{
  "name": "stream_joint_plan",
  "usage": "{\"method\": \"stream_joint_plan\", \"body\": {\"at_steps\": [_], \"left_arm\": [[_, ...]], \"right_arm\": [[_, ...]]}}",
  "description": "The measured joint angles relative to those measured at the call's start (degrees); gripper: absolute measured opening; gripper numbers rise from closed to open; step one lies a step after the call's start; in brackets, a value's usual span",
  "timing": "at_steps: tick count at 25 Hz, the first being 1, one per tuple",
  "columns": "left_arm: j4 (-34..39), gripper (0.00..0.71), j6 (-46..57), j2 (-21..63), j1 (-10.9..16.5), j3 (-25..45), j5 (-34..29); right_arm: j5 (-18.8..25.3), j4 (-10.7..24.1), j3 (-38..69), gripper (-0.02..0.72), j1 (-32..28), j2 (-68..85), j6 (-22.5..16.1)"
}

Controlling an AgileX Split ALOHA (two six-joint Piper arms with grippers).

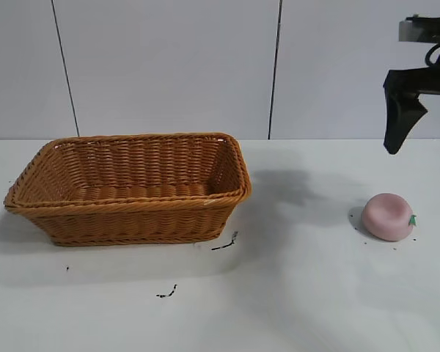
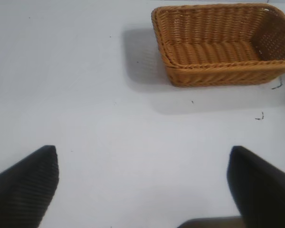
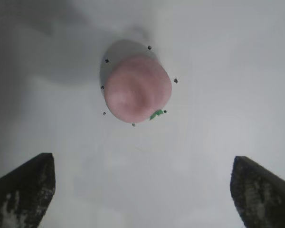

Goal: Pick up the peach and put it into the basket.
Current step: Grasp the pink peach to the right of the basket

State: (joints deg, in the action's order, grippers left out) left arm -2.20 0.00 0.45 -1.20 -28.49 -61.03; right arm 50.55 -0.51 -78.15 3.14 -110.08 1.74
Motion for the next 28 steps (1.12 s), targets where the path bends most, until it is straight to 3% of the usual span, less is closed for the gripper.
{"method": "stream_joint_plan", "body": {"at_steps": [8, 22, 25, 28], "left_arm": [[0.0, 0.693, 0.0, 0.0, 0.0, 0.0, 0.0], [0.0, 0.693, 0.0, 0.0, 0.0, 0.0, 0.0], [0.0, 0.693, 0.0, 0.0, 0.0, 0.0, 0.0], [0.0, 0.693, 0.0, 0.0, 0.0, 0.0, 0.0]], "right_arm": [[-5.6, 0.5, -0.1, 0.695, 0.1, -5.8, -0.7], [-8.6, 0.5, -0.1, 0.684, 0.1, -12.2, -0.8], [-8.6, 0.5, -0.1, 0.506, 0.1, -12.2, -0.8], [-8.2, 0.5, -0.1, 0.170, 0.1, -12.2, -0.8]]}}
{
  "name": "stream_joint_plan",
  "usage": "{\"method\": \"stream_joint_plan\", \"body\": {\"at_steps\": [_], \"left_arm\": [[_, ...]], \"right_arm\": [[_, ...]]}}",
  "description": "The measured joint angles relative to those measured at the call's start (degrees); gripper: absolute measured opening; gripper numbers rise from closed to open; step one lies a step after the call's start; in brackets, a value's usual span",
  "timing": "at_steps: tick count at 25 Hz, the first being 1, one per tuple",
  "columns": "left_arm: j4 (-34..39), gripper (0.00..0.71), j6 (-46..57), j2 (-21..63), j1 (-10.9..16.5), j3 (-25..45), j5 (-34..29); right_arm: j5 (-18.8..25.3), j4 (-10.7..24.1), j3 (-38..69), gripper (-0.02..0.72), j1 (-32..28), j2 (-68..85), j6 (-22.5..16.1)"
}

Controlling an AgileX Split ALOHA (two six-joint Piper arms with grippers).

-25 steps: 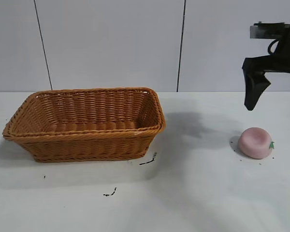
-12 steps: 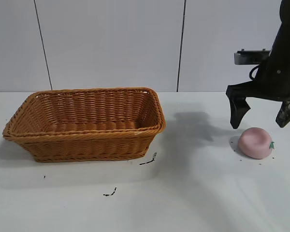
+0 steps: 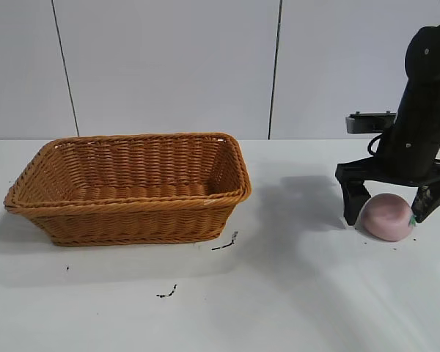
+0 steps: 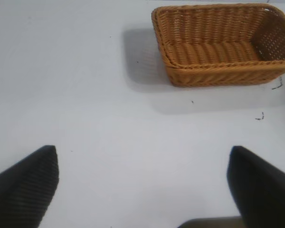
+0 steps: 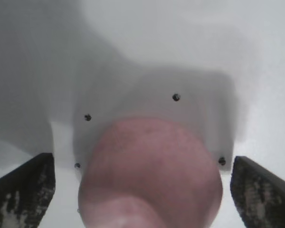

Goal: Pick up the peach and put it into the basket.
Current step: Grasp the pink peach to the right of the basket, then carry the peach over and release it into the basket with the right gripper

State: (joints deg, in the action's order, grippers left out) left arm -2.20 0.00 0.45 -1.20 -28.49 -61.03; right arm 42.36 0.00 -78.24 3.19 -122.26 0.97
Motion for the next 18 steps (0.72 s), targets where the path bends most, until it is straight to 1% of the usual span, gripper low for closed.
{"method": "stream_joint_plan", "body": {"at_steps": [1, 2, 3, 6, 8, 10, 13, 14, 16, 18], "left_arm": [[0.0, 0.693, 0.0, 0.0, 0.0, 0.0, 0.0], [0.0, 0.693, 0.0, 0.0, 0.0, 0.0, 0.0], [0.0, 0.693, 0.0, 0.0, 0.0, 0.0, 0.0], [0.0, 0.693, 0.0, 0.0, 0.0, 0.0, 0.0], [0.0, 0.693, 0.0, 0.0, 0.0, 0.0, 0.0], [0.0, 0.693, 0.0, 0.0, 0.0, 0.0, 0.0], [0.0, 0.693, 0.0, 0.0, 0.0, 0.0, 0.0], [0.0, 0.693, 0.0, 0.0, 0.0, 0.0, 0.0], [0.0, 0.693, 0.0, 0.0, 0.0, 0.0, 0.0], [0.0, 0.693, 0.0, 0.0, 0.0, 0.0, 0.0]], "right_arm": [[0.1, 0.0, -0.1, 0.092, 0.0, 0.2, 0.0], [0.3, 0.3, -0.2, 0.032, 0.0, 0.4, 0.0], [0.4, 0.6, -0.2, -0.001, 0.0, 0.8, 0.0], [1.4, 1.3, -0.4, -0.010, 0.0, 2.6, 0.0], [3.2, 1.4, -1.6, -0.010, 0.0, 4.5, 0.0], [6.5, 1.5, -4.7, -0.010, 0.0, 6.3, 0.0], [13.6, 1.4, -11.6, -0.010, 0.0, 8.0, 0.1], [15.3, 1.3, -14.1, -0.010, 0.0, 8.1, 0.1], [17.8, 1.1, -18.1, -0.010, 0.1, 8.1, 0.1], [18.6, 1.1, -21.8, -0.010, 0.5, 8.1, 0.2]]}}
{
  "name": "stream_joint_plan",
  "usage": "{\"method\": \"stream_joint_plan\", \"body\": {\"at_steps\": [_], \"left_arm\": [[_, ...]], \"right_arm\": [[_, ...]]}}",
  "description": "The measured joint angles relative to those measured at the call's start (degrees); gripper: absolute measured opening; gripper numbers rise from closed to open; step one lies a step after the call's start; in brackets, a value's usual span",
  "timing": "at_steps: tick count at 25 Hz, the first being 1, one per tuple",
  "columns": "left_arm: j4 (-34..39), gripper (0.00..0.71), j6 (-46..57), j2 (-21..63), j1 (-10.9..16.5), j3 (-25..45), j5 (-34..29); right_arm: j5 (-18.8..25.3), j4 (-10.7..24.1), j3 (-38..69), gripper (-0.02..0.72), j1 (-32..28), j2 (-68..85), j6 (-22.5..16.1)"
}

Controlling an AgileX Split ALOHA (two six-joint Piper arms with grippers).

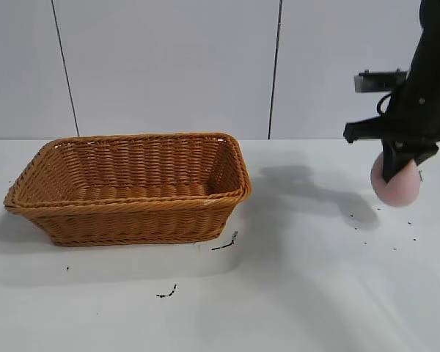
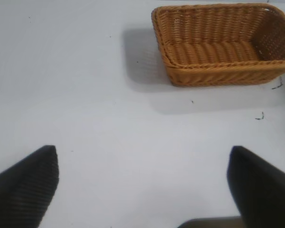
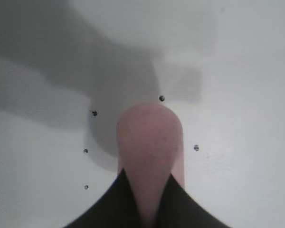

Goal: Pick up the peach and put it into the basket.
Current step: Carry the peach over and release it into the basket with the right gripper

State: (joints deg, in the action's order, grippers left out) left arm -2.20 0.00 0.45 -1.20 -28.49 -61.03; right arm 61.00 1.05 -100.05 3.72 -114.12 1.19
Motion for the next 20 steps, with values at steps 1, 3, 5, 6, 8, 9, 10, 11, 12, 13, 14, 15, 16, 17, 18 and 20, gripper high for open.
{"method": "stream_joint_plan", "body": {"at_steps": [1, 3, 5, 6, 8, 9, 10, 11, 12, 13, 14, 15, 16, 17, 18, 20], "left_arm": [[0.0, 0.693, 0.0, 0.0, 0.0, 0.0, 0.0], [0.0, 0.693, 0.0, 0.0, 0.0, 0.0, 0.0], [0.0, 0.693, 0.0, 0.0, 0.0, 0.0, 0.0], [0.0, 0.693, 0.0, 0.0, 0.0, 0.0, 0.0], [0.0, 0.693, 0.0, 0.0, 0.0, 0.0, 0.0], [0.0, 0.693, 0.0, 0.0, 0.0, 0.0, 0.0], [0.0, 0.693, 0.0, 0.0, 0.0, 0.0, 0.0], [0.0, 0.693, 0.0, 0.0, 0.0, 0.0, 0.0], [0.0, 0.693, 0.0, 0.0, 0.0, 0.0, 0.0], [0.0, 0.693, 0.0, 0.0, 0.0, 0.0, 0.0], [0.0, 0.693, 0.0, 0.0, 0.0, 0.0, 0.0], [0.0, 0.693, 0.0, 0.0, 0.0, 0.0, 0.0], [0.0, 0.693, 0.0, 0.0, 0.0, 0.0, 0.0], [0.0, 0.693, 0.0, 0.0, 0.0, 0.0, 0.0], [0.0, 0.693, 0.0, 0.0, 0.0, 0.0, 0.0], [0.0, 0.693, 0.0, 0.0, 0.0, 0.0, 0.0]], "right_arm": [[0.5, 0.0, -2.2, -0.010, 0.4, -0.1, 0.0], [1.5, -0.1, -6.9, -0.010, 1.8, -1.0, 0.0], [3.7, -0.1, -11.2, -0.010, 3.6, -2.6, 0.0], [5.0, -0.1, -13.4, -0.010, 4.8, -3.6, 0.0], [7.0, -0.1, -16.8, -0.010, 7.3, -5.5, 0.0], [7.7, -0.2, -18.3, -0.010, 8.9, -6.2, 0.0], [8.1, -0.4, -19.4, -0.010, 10.6, -6.8, 0.0], [8.1, -0.5, -20.0, -0.010, 12.0, -7.2, 0.0], [7.8, -0.6, -20.4, -0.010, 13.8, -7.3, 0.0], [7.5, -1.1, -20.6, -0.010, 15.7, -7.4, 0.0], [7.1, -1.1, -20.7, -0.010, 17.5, -7.7, 0.0], [6.5, -1.1, -20.8, -0.010, 19.0, -7.9, 0.0], [5.8, -1.1, -20.8, -0.010, 20.8, -8.2, 0.0], [5.3, -1.1, -20.8, -0.010, 22.5, -8.7, 0.0], [4.7, -1.1, -20.8, -0.010, 23.9, -9.2, 0.0], [3.0, -1.4, -20.8, -0.010, 27.0, -10.5, 0.0]]}}
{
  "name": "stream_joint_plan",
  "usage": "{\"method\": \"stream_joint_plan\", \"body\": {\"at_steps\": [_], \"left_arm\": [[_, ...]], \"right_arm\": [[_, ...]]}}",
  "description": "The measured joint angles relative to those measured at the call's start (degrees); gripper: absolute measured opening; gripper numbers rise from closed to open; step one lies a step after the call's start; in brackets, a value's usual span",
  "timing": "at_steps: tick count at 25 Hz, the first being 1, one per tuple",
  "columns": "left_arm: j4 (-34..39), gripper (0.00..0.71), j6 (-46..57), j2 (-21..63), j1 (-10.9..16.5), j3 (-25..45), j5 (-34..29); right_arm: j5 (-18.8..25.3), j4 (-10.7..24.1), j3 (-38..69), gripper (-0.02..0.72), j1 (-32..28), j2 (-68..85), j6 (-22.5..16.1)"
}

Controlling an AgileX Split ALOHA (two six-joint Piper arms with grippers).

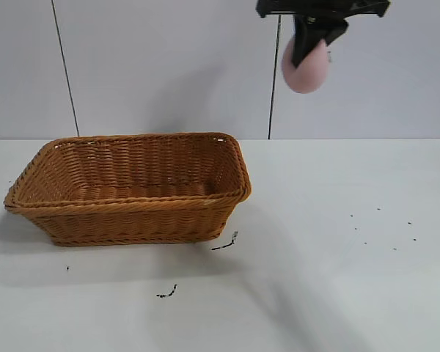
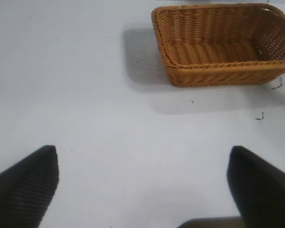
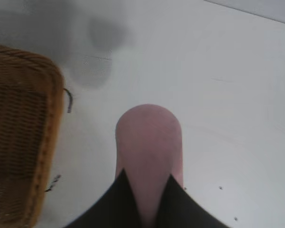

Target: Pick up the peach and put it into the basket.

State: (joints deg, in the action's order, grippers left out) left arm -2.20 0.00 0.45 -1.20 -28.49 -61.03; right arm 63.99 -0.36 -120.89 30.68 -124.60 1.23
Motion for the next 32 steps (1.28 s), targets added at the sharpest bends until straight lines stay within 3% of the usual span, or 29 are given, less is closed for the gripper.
{"method": "stream_joint_plan", "body": {"at_steps": [9, 13, 16, 19, 21, 25, 29, 32], "left_arm": [[0.0, 0.693, 0.0, 0.0, 0.0, 0.0, 0.0], [0.0, 0.693, 0.0, 0.0, 0.0, 0.0, 0.0], [0.0, 0.693, 0.0, 0.0, 0.0, 0.0, 0.0], [0.0, 0.693, 0.0, 0.0, 0.0, 0.0, 0.0], [0.0, 0.693, 0.0, 0.0, 0.0, 0.0, 0.0], [0.0, 0.693, 0.0, 0.0, 0.0, 0.0, 0.0], [0.0, 0.693, 0.0, 0.0, 0.0, 0.0, 0.0], [0.0, 0.693, 0.0, 0.0, 0.0, 0.0, 0.0]], "right_arm": [[-11.1, -0.1, 0.0, -0.010, 5.4, -11.1, 0.2], [-12.9, 0.4, 0.0, 0.017, 5.4, -15.2, 0.2], [-13.2, -0.1, 0.0, 0.199, 5.4, -16.1, 0.2], [-13.4, -0.5, 0.0, 0.543, 5.4, -16.1, 0.2], [-13.2, -0.5, -0.2, 0.636, 5.4, -16.1, 0.2], [-8.9, -0.5, -4.2, 0.686, 5.4, -16.1, 0.2], [-3.0, -0.3, -11.7, 0.688, 5.4, -15.8, 0.2], [-1.4, 0.4, -13.6, 0.694, 5.1, -13.8, 0.2]]}}
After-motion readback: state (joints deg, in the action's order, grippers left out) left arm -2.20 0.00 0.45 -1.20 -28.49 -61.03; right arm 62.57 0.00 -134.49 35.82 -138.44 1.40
